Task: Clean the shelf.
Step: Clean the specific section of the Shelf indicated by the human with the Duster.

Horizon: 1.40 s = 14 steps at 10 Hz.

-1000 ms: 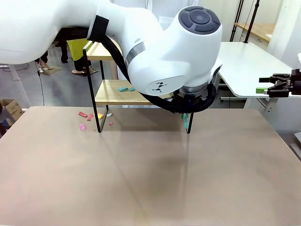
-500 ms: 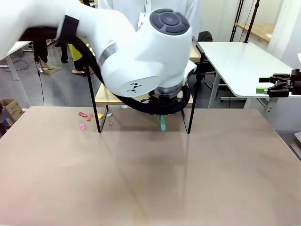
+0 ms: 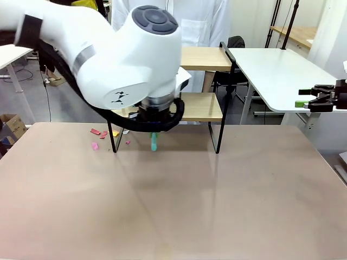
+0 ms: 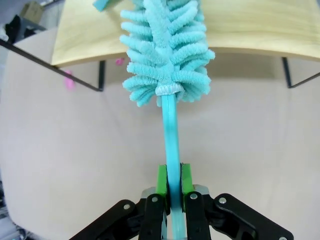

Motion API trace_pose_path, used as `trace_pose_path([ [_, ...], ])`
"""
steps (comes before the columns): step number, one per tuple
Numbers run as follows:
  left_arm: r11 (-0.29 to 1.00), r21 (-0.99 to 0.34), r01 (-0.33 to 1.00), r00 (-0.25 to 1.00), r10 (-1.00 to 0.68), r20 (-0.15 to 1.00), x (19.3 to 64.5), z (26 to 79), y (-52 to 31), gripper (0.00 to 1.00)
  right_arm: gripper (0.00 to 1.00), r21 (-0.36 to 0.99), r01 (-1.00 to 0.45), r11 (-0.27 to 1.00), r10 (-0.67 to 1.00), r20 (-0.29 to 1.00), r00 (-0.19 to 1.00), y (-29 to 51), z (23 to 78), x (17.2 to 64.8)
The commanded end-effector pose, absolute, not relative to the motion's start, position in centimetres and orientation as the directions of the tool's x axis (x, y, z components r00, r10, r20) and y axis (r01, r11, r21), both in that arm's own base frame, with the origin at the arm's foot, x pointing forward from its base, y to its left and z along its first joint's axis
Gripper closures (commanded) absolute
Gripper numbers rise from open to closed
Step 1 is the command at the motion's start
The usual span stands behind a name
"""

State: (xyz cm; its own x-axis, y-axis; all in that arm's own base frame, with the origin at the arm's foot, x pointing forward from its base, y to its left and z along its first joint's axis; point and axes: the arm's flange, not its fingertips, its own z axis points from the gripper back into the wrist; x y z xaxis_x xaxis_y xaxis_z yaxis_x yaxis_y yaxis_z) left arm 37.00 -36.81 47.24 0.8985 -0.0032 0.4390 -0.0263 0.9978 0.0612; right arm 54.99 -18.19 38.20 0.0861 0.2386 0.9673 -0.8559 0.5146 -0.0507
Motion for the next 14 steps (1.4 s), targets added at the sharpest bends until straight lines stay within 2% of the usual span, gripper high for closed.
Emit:
trace_pose_path([
  [1, 0.996, 0.088, -0.027, 0.921, -0.009, 0.389, 36.9, 47.1, -33.5, 0.87, 0.00, -0.050, -0.855, 0.516, 0.246, 0.965, 0.091, -18.1, 38.6, 55.1],
  [3, 0.985, 0.152, -0.076, 0.926, 0.013, 0.377, 36.8, 47.5, -30.5, 0.87, 0.00, -0.050, -0.855, 0.516, 0.246, 0.965, 0.091, -18.1, 38.6, 55.1],
  [5, 0.944, 0.268, -0.190, 0.922, 0.078, 0.379, 36.0, 48.5, -27.5, 0.87, 0.00, -0.050, -0.855, 0.516, 0.246, 0.965, 0.091, -18.1, 38.6, 55.1],
  [8, 0.904, 0.316, -0.287, 0.883, 0.122, 0.454, 34.5, 50.0, -26.9, 0.87, 0.00, -0.050, -0.855, 0.516, 0.246, 0.965, 0.091, -18.1, 38.6, 55.1],
  [9, 0.933, 0.250, -0.258, 0.857, 0.101, 0.505, 34.0, 50.6, -27.8, 0.87, 0.00, -0.050, -0.855, 0.516, 0.246, 0.965, 0.091, -18.1, 38.6, 55.1],
  [10, 0.942, 0.272, -0.199, 0.911, 0.075, 0.406, 35.1, 49.6, -27.5, 0.87, 0.00, -0.050, -0.855, 0.516, 0.246, 0.965, 0.091, -18.1, 38.6, 55.1],
  [12, 0.942, 0.272, -0.199, 0.911, 0.075, 0.406, 35.1, 49.6, -27.5, 0.87, 0.00, -0.050, -0.855, 0.516, 0.246, 0.965, 0.091, -18.1, 38.6, 55.1],
  [13, 0.944, 0.264, -0.199, 0.901, 0.069, 0.429, 34.6, 50.0, -28.3, 0.87, 0.00, -0.050, -0.855, 0.516, 0.246, 0.965, 0.091, -18.1, 38.6, 55.1],
  [14, 0.969, 0.197, -0.148, 0.878, 0.038, 0.476, 34.4, 50.5, -28.4, 0.87, 0.00, -0.050, -0.855, 0.516, 0.246, 0.965, 0.091, -18.1, 38.6, 55.1],
])
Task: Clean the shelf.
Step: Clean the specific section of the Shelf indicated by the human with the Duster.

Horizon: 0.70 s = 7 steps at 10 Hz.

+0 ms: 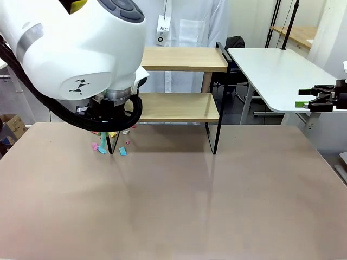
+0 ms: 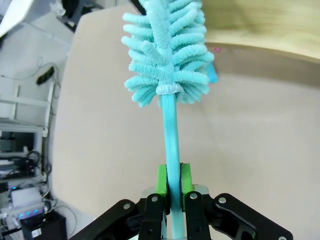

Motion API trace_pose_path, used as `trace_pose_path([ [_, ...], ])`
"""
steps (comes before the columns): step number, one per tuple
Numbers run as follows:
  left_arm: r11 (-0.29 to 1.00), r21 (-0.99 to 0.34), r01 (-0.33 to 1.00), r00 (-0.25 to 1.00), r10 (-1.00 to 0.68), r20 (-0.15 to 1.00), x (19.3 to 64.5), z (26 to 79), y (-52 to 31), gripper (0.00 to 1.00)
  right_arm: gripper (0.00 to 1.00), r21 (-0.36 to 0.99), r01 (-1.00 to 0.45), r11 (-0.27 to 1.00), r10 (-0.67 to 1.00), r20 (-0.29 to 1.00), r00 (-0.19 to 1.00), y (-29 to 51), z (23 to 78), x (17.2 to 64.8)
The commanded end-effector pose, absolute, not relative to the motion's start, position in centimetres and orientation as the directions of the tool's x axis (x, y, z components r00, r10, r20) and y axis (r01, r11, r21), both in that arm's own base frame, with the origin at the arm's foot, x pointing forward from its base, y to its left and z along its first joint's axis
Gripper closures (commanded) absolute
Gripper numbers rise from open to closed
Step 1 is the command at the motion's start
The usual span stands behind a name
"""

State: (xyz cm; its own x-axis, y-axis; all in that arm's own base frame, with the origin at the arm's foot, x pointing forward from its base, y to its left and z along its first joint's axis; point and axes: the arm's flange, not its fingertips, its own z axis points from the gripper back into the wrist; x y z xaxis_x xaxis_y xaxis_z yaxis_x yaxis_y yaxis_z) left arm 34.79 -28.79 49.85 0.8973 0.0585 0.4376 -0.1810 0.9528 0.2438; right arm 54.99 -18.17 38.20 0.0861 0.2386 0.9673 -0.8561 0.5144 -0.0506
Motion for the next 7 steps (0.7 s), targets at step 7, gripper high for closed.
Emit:
trace_pose_path([
  [7, 0.933, -0.048, 0.357, 0.755, -0.257, 0.603, 32.0, 51.9, -23.6, 0.87, 0.00, -0.050, -0.855, 0.516, 0.246, 0.965, 0.091, -18.1, 38.6, 55.1],
])
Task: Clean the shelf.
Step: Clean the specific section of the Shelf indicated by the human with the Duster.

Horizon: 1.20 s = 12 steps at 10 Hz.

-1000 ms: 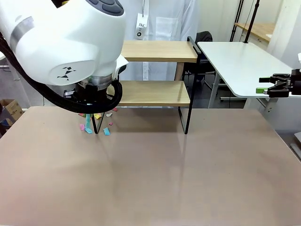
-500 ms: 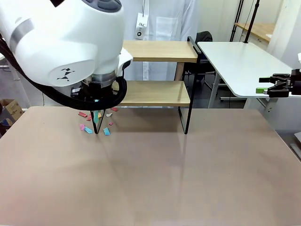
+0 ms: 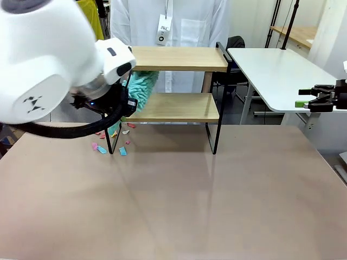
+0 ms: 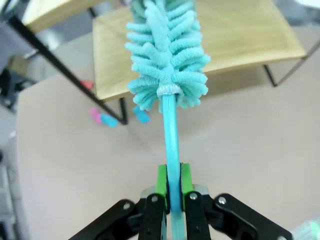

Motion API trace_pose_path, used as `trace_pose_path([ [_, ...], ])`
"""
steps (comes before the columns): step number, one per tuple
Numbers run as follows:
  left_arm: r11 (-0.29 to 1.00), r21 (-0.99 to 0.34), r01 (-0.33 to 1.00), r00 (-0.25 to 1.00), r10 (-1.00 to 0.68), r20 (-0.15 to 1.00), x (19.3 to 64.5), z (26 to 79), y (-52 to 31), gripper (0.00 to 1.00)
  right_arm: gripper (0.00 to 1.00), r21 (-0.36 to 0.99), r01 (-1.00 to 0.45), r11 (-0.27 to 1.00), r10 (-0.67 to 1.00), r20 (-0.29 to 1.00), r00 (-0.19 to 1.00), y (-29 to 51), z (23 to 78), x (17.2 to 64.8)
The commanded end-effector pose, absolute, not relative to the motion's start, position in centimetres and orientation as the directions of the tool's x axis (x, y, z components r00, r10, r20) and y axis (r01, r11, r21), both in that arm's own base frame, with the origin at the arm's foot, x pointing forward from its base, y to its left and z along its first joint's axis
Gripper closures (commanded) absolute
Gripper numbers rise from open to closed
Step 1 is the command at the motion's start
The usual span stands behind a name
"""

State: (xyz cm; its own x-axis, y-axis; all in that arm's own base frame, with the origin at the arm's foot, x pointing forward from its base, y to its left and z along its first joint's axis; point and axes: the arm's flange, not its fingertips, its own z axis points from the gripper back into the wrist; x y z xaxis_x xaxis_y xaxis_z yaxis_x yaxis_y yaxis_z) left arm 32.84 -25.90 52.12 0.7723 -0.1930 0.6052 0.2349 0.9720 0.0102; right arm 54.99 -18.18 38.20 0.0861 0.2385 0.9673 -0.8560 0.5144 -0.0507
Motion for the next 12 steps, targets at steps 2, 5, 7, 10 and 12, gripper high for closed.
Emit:
trace_pose_path([
  [2, 0.837, -0.131, 0.531, 0.690, -0.337, 0.641, 31.6, 51.5, -22.0, 0.87, 0.00, -0.050, -0.855, 0.516, 0.246, 0.965, 0.091, -18.1, 38.6, 55.1],
  [5, 0.670, -0.290, 0.684, 0.655, -0.388, 0.648, 31.4, 50.5, -18.1, 0.87, 0.00, -0.050, -0.855, 0.516, 0.246, 0.965, 0.091, -18.1, 38.6, 55.1],
  [7, 0.612, -0.253, 0.749, 0.618, -0.508, 0.600, 31.2, 50.8, -17.2, 0.87, 0.00, -0.050, -0.855, 0.516, 0.246, 0.965, 0.091, -18.1, 38.6, 55.1],
  [10, 0.635, -0.286, 0.717, 0.641, -0.442, 0.627, 32.8, 52.0, -19.7, 0.87, 0.00, -0.050, -0.855, 0.516, 0.246, 0.965, 0.091, -18.1, 38.6, 55.1],
  [12, 0.636, -0.285, 0.717, 0.654, -0.472, 0.591, 32.6, 51.7, -18.7, 0.87, 0.00, -0.050, -0.855, 0.516, 0.246, 0.965, 0.091, -18.1, 38.6, 55.1],
])
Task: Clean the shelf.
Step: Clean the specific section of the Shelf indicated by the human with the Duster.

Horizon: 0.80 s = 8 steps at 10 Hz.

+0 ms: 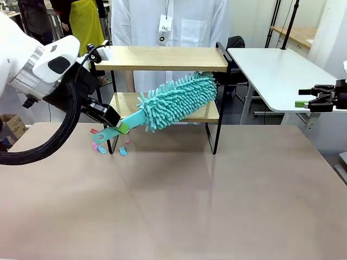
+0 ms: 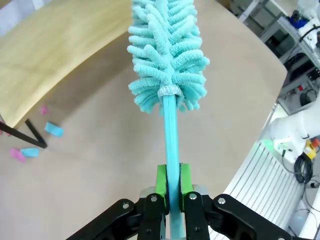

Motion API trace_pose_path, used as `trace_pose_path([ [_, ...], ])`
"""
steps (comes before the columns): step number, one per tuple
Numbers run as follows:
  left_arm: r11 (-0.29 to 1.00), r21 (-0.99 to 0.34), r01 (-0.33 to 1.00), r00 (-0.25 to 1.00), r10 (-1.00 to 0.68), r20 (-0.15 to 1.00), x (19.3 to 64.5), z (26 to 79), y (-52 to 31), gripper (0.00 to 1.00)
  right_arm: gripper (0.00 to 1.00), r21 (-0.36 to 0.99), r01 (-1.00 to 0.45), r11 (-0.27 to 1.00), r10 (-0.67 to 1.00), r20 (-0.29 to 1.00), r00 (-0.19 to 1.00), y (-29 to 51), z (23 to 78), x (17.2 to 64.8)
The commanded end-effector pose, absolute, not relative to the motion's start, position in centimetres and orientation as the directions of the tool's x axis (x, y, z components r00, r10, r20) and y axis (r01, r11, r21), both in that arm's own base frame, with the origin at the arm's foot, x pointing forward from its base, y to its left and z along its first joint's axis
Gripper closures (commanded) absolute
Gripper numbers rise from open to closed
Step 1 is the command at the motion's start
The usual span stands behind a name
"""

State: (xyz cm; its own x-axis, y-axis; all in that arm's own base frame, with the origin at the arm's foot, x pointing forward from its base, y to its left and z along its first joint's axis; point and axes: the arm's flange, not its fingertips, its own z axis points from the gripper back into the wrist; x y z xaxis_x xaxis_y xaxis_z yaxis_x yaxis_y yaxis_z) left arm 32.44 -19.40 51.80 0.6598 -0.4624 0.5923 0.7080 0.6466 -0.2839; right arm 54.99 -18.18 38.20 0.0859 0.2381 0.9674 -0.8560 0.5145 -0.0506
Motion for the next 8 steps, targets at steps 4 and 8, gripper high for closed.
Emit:
trace_pose_path([
  [4, 0.526, -0.172, 0.833, 0.535, -0.689, 0.489, 33.4, 55.2, -15.1, 0.87, 0.00, -0.050, -0.855, 0.516, 0.246, 0.965, 0.091, -18.1, 38.6, 55.1],
  [8, 0.407, -0.104, 0.908, 0.420, -0.879, 0.228, 32.1, 59.6, -10.4, 0.87, 0.00, -0.050, -0.855, 0.516, 0.246, 0.965, 0.091, -18.1, 38.6, 55.1],
])
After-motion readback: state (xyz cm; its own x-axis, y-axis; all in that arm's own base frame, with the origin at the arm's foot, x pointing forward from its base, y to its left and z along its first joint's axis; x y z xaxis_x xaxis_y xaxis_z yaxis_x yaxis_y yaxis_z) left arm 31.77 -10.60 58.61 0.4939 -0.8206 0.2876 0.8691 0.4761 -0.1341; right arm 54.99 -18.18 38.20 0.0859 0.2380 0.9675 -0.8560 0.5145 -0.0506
